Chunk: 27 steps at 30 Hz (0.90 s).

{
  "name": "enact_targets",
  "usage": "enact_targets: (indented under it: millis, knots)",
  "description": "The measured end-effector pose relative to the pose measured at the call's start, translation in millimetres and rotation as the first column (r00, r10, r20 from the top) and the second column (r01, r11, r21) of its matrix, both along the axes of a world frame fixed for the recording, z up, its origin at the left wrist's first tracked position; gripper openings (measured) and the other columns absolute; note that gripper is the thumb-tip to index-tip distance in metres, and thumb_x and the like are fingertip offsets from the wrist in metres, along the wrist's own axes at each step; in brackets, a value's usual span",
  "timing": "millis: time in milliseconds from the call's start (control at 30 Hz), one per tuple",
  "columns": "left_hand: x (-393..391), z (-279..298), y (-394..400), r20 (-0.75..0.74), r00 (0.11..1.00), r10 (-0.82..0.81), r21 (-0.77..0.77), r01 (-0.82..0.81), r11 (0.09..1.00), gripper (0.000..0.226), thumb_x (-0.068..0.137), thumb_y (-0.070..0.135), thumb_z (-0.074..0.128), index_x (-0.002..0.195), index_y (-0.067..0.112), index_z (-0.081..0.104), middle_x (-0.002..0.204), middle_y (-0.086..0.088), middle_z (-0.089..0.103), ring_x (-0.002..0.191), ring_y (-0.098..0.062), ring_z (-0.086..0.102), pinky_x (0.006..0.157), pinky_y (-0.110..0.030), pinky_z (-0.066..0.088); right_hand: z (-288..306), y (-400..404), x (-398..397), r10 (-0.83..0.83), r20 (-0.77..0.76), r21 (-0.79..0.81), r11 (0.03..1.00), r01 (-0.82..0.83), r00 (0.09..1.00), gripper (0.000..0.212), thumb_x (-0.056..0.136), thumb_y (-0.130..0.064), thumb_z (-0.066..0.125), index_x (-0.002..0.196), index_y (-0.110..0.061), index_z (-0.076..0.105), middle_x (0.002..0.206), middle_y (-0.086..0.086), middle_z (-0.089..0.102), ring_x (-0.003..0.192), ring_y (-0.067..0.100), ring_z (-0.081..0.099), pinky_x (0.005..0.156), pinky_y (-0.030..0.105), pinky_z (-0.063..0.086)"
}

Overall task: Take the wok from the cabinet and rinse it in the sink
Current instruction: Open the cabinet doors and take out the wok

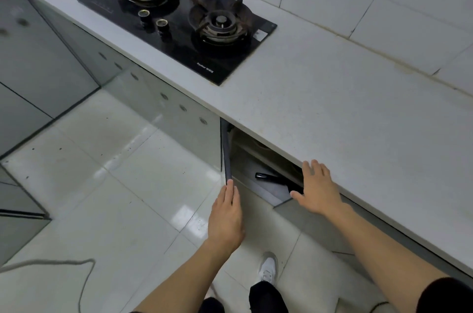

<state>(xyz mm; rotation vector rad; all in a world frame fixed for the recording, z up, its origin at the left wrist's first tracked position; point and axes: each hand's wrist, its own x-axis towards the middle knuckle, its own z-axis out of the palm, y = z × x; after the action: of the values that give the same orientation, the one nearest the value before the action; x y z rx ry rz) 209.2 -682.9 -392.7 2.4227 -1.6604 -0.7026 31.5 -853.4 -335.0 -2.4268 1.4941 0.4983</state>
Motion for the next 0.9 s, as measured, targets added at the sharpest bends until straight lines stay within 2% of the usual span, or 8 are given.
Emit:
enact_targets:
  millis: [133, 200, 300, 400, 567, 700, 767, 900]
  knots:
    - [35, -1, 17, 0.008, 0.999, -0.046, 0.021, 0.045, 0.999, 0.116, 0.069, 0.016, 0.077, 0.150, 0.010, -0.005, 0.160, -0.006, -0.010, 0.147, -0.027, -0.002, 0.115, -0.034, 0.027, 4, 2, 5, -0.004, -0.034, -0.001, 1.000, 0.004, 0.999, 0.091, 0.088, -0.052, 0.058, 0.150, -0.006, 0.010, 0.156, 0.020, 0.014, 0.142, 0.040, 0.015, 0.116, 0.043, 0.022]
    - [54, 0, 26, 0.003, 0.998, -0.068, 0.030, 0.068, 0.997, 0.120, 0.068, 0.017, 0.080, 0.150, 0.009, -0.006, 0.160, -0.004, -0.013, 0.146, -0.026, -0.003, 0.113, -0.028, 0.029, 5, 2, 10, -0.006, -0.062, -0.016, 1.000, 0.005, 0.998, 0.088, 0.086, -0.052, 0.058, 0.147, -0.005, 0.016, 0.149, 0.021, 0.023, 0.135, 0.038, 0.026, 0.112, 0.042, 0.030]
    - [82, 7, 32, 0.012, 0.997, -0.083, 0.039, 0.082, 0.996, 0.113, 0.070, 0.003, 0.075, 0.150, 0.007, -0.004, 0.159, -0.002, -0.016, 0.146, -0.025, -0.004, 0.107, -0.025, 0.037, 9, 1, 22, -0.050, -0.082, -0.031, 0.998, 0.048, 0.995, 0.072, 0.084, -0.049, 0.059, 0.134, -0.004, 0.034, 0.132, 0.018, 0.040, 0.119, 0.033, 0.041, 0.100, 0.039, 0.040]
    - [108, 15, 35, 0.051, 0.991, -0.122, 0.041, 0.120, 0.992, 0.097, 0.070, -0.010, 0.059, 0.150, 0.002, 0.005, 0.160, -0.004, -0.012, 0.145, -0.027, 0.001, 0.100, -0.025, 0.043, 10, 2, 39, -0.082, -0.026, -0.041, 0.996, 0.081, 0.996, 0.060, 0.087, -0.043, 0.058, 0.128, -0.004, 0.040, 0.130, 0.018, 0.044, 0.120, 0.033, 0.042, 0.102, 0.041, 0.040]
    - [146, 25, 39, 0.143, 0.978, -0.150, 0.064, 0.142, 0.988, 0.089, 0.075, -0.005, 0.057, 0.150, 0.002, 0.009, 0.161, -0.003, -0.009, 0.147, -0.024, 0.004, 0.104, -0.028, 0.042, 7, 6, 60, 0.019, 0.042, -0.059, 0.998, -0.017, 0.999, 0.077, 0.092, -0.047, 0.053, 0.147, -0.004, 0.021, 0.152, 0.016, 0.026, 0.139, 0.031, 0.026, 0.112, 0.044, 0.031]
    - [163, 34, 37, 0.282, 0.944, -0.173, 0.099, 0.150, 0.984, 0.081, 0.085, 0.014, 0.054, 0.150, -0.001, 0.006, 0.160, -0.006, -0.010, 0.147, -0.024, -0.005, 0.117, -0.027, 0.008, 7, 10, 54, -0.010, -0.013, -0.019, 1.000, 0.010, 1.000, 0.086, 0.094, -0.052, 0.048, 0.153, -0.007, 0.004, 0.162, 0.011, 0.004, 0.148, 0.028, 0.010, 0.115, 0.048, 0.024]
    - [173, 35, 34, 0.285, 0.943, -0.174, 0.117, 0.146, 0.982, 0.080, 0.085, 0.016, 0.051, 0.150, -0.001, 0.007, 0.160, -0.008, -0.008, 0.147, -0.024, -0.005, 0.117, -0.027, 0.001, 5, 9, 50, 0.003, -0.031, -0.001, 1.000, -0.004, 1.000, 0.089, 0.093, -0.054, 0.047, 0.153, -0.009, 0.001, 0.162, 0.010, -0.001, 0.149, 0.028, 0.006, 0.117, 0.050, 0.021]
    - [187, 37, 30, 0.139, 0.981, -0.138, 0.133, 0.119, 0.984, 0.082, 0.078, 0.012, 0.052, 0.150, 0.006, 0.014, 0.161, -0.002, 0.002, 0.145, -0.019, 0.010, 0.114, -0.026, 0.027, 7, 8, 50, 0.009, -0.028, 0.008, 1.000, -0.009, 1.000, 0.089, 0.093, -0.054, 0.048, 0.154, -0.010, 0.001, 0.162, 0.010, -0.001, 0.149, 0.029, 0.005, 0.117, 0.050, 0.021]
